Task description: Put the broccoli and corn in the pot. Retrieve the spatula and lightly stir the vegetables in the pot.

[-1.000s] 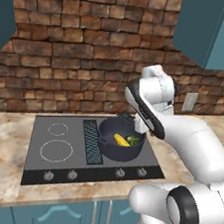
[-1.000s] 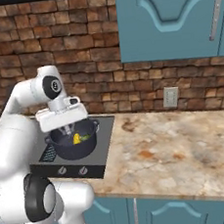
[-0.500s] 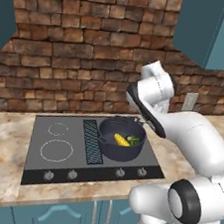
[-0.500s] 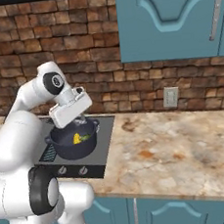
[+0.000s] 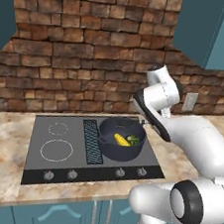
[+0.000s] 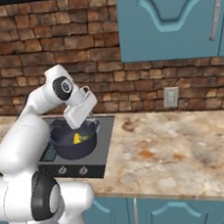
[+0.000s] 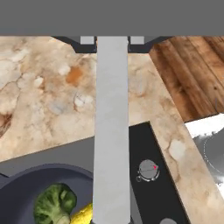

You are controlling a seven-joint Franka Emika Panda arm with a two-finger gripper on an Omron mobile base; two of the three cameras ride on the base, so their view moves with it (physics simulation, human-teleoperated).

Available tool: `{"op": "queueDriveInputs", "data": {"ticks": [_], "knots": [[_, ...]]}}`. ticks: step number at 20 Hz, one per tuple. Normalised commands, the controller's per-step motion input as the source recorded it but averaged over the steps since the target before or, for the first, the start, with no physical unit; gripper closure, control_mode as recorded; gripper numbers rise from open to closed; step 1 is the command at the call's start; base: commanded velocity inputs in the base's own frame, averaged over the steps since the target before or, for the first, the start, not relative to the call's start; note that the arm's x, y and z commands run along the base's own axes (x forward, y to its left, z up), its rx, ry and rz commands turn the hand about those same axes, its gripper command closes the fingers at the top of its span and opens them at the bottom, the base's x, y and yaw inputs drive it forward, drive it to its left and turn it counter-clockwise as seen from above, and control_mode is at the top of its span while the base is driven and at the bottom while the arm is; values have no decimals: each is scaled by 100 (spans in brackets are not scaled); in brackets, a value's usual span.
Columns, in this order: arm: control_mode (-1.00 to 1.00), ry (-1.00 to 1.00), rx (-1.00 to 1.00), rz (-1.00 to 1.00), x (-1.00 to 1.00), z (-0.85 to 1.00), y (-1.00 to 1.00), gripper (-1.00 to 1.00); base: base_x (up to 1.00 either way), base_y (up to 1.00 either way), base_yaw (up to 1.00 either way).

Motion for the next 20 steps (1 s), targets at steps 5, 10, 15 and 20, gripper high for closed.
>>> {"op": "queueDriveInputs", "data": {"ticks": [5,10,15,20], "knots": [[-100,27,-11,0,64,8,-2,100,0,0,0],[-100,10,-12,0,26,-3,0,100,0,0,0],[-100,-4,-1,0,4,-36,-14,100,0,0,0],[-100,0,-6,0,5,-26,-21,100,0,0,0]]}}
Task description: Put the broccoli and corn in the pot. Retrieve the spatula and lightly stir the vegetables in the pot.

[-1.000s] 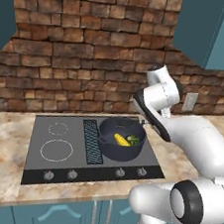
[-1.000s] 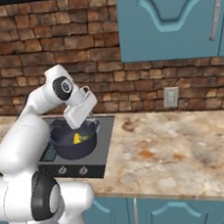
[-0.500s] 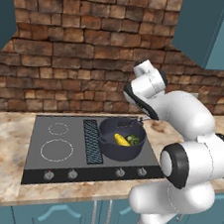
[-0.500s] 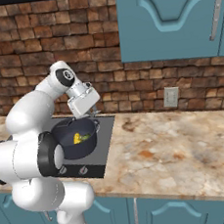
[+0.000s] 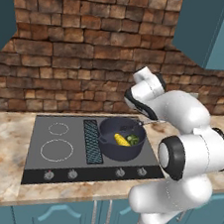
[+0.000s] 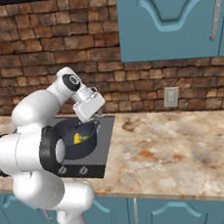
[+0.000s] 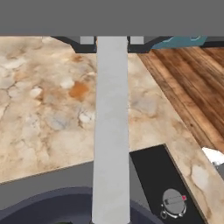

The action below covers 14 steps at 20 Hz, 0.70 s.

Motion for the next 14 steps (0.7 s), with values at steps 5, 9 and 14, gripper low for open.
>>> {"op": "queueDriveInputs", "data": {"ticks": [5,9,14], "knots": [[-100,0,-18,0,19,-11,-2,100,0,0,0],[-100,4,-21,0,10,0,0,100,0,0,0],[-100,0,-4,0,0,-5,-5,100,0,0,0]]}}
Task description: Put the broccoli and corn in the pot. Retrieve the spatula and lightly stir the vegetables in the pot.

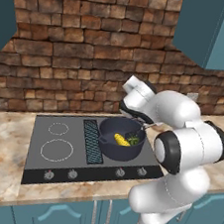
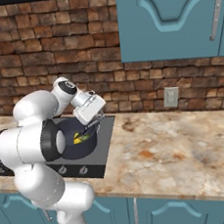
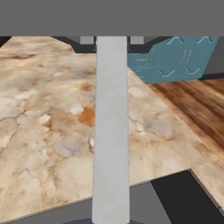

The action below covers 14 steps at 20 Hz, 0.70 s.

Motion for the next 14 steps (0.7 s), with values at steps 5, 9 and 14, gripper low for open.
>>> {"op": "queueDriveInputs", "data": {"ticks": [5,9,14], "knots": [[-100,1,-5,0,23,-12,0,100,0,0,0],[-100,0,-7,0,29,-27,0,100,0,0,0],[-100,1,-5,-1,24,-2,2,100,0,0,0]]}}
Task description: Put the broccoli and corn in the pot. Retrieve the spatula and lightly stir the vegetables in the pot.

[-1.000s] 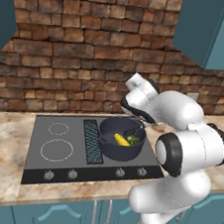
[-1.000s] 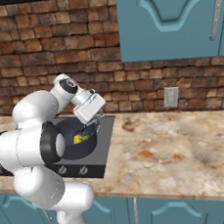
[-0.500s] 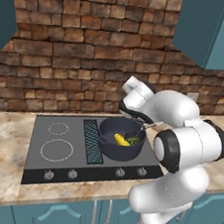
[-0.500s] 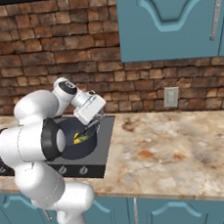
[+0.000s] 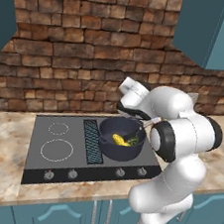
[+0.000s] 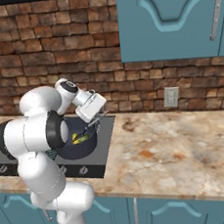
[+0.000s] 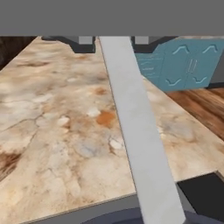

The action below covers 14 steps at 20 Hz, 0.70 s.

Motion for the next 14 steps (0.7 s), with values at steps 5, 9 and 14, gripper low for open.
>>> {"op": "queueDriveInputs", "data": {"ticks": [5,9,14], "knots": [[-100,0,-7,-4,25,0,8,100,0,0,0],[-100,2,-11,-5,8,-18,0,100,0,0,0],[-100,0,-11,-4,0,-32,0,100,0,0,0]]}}
